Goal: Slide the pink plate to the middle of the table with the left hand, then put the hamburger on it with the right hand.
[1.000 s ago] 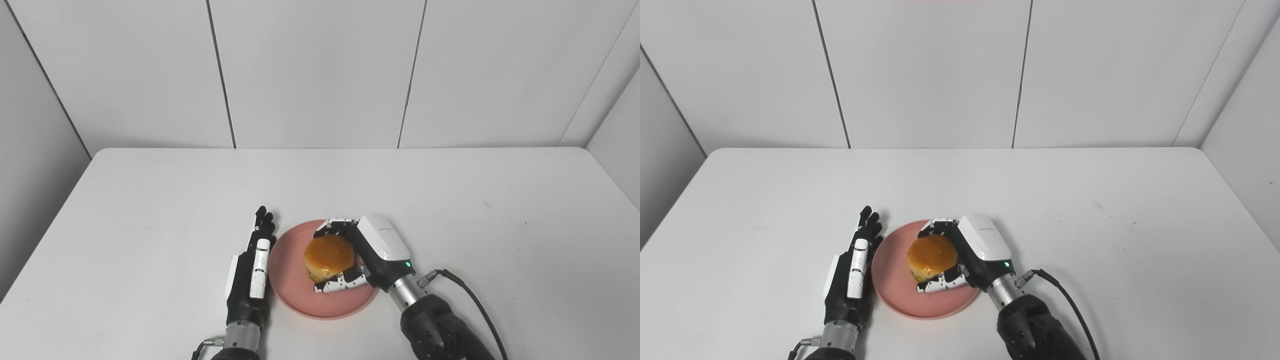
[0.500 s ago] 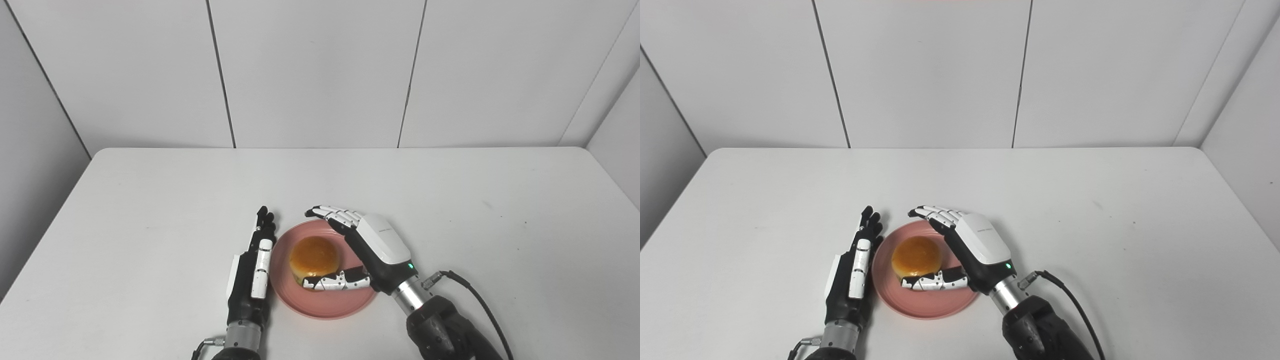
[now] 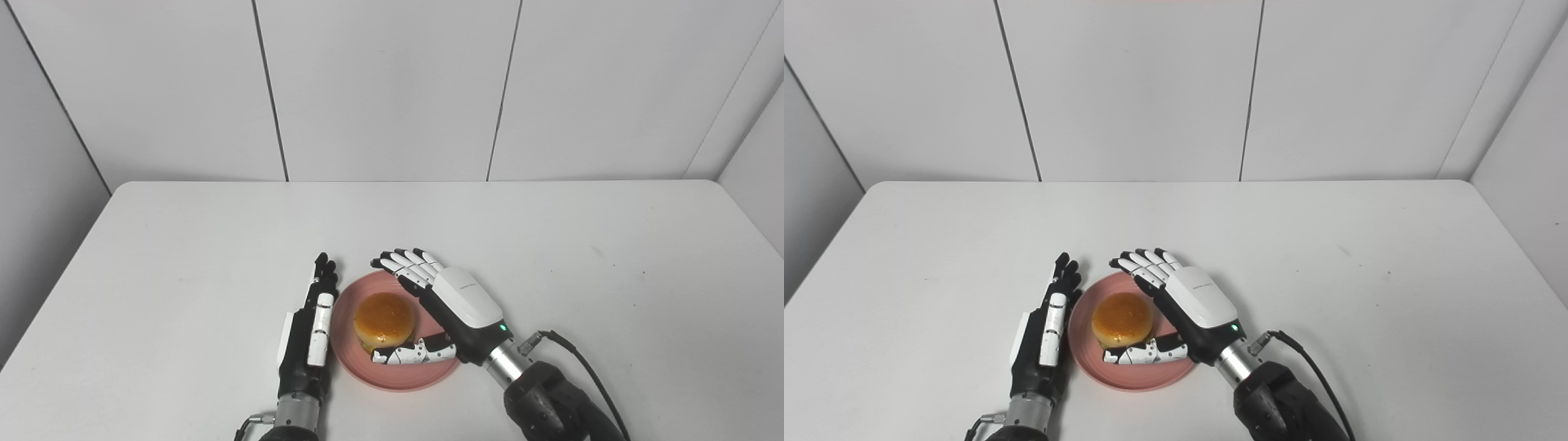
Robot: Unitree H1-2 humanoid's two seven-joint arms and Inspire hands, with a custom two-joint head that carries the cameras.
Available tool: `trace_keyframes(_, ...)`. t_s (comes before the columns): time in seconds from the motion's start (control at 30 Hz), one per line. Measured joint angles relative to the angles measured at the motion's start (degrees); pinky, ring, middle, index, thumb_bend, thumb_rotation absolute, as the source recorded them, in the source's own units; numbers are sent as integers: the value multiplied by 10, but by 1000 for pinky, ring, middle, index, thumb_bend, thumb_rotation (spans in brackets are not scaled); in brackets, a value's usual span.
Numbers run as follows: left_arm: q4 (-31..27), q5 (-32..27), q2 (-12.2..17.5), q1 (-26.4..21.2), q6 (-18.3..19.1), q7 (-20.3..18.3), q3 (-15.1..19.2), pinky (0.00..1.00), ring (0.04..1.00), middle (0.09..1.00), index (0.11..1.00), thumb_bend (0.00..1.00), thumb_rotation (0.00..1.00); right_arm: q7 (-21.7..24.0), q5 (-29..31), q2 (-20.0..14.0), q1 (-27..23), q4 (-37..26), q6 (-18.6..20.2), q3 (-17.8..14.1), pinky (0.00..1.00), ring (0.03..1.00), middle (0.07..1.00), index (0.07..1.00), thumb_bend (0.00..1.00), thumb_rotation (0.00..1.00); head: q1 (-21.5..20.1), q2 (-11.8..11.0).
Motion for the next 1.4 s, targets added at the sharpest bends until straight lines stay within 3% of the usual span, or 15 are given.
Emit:
trace_keyframes(0.13,0,-1,0,0,0,0,2,1000,1000,1000,1000,556,1000,-1,5,1,3,0,0,-7,990,956,956,919,647,783,1,0)
trace_keyframes(0.33,0,-14,-3,0,0,-1,8,1000,1000,1000,1000,553,1000,-44,69,23,31,17,-10,-55,922,968,988,976,670,852,1,0)
trace_keyframes(0.53,2,-27,-1,-1,-2,-6,10,1000,1000,1000,1000,541,1000,-90,136,44,46,45,-72,-99,954,998,1000,1000,637,919,-1,2)
trace_keyframes(0.67,4,-28,1,-1,-4,-7,10,1000,1000,1000,1000,538,1000,-89,198,53,47,51,-86,-117,972,1000,1000,1000,647,969,2,2)
trace_keyframes(0.83,6,-31,2,-3,-7,-13,10,1000,1000,1000,1000,544,1000,-78,247,66,60,43,-85,-127,971,996,1000,1000,649,1000,2,4)
trace_keyframes(0.93,11,-33,2,-5,-14,-14,10,1000,1000,1000,1000,544,1000,-62,277,72,67,39,-81,-129,990,1000,1000,1000,623,957,4,4)
trace_keyframes(1.2,13,-17,6,-5,-29,-11,7,1000,1000,1000,1000,545,1000,-25,347,88,74,33,-28,-144,997,1000,1000,1000,591,877,4,5)
trace_keyframes(1.4,13,-16,6,-5,-29,-9,8,1000,1000,1000,1000,537,1000,-7,392,104,80,26,1,-155,1000,1000,1000,1000,589,874,2,8)
